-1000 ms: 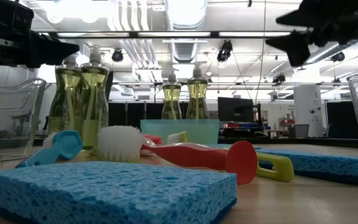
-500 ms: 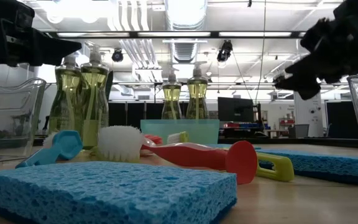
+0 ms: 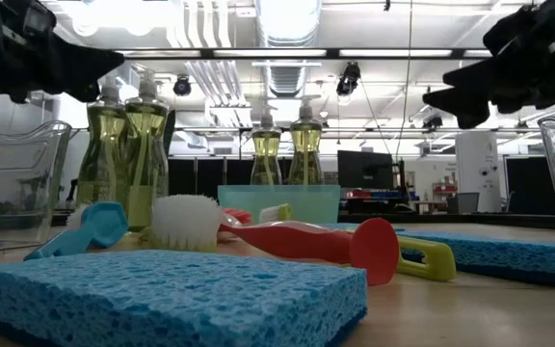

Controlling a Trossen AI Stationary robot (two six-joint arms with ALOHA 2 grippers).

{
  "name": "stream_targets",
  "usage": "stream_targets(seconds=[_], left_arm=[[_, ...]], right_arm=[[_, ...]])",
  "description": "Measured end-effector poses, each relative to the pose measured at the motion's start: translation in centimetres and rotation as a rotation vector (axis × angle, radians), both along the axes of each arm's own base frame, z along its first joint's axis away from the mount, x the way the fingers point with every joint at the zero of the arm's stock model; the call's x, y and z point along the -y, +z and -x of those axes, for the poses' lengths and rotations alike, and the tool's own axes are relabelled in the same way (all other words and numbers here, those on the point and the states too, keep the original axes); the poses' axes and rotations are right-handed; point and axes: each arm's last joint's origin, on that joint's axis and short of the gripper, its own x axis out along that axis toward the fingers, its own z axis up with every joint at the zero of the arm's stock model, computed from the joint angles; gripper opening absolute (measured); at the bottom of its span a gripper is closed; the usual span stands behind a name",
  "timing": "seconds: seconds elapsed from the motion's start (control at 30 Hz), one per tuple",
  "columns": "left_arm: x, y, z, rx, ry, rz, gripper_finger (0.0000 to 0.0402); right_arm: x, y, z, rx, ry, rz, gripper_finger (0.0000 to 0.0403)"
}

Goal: Pick & Place Kitchen Sink Supplies
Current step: Put the right dishwashing liquid into the green bin

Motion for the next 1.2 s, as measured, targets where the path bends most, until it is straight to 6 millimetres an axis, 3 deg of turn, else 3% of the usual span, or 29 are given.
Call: stream_targets(seconds=[0.23,0.5,0.63,0.77,1.2], left_arm=[[0.1,1.0,0.2,0.111,-0.086,0.209,0.0],[0.1,1.4,0.3,0.166,-0.103,0.326,0.0],[0.1,1.9,0.4,0.175,-0.109,0.357,0.001],[0.1,2.8,0.6,0.201,-0.108,0.363,0.0051],[0.0,5.2,1.0,0.238,-0.076,0.35,0.0238]], right_arm=[[0.3,0.4,0.5,0.047,0.012,-0.015,0.0254],[0.9,-0.6,0.7,-0.049,-0.036,-0.046,0.0255],[0.8,-0.1,0.7,-0.003,-0.022,-0.073,0.0261],[0.8,-0.1,0.7,-0.002,-0.01,-0.044,0.0267],[0.8,-1.1,0.8,-0.104,-0.008,-0.018,0.0264]])
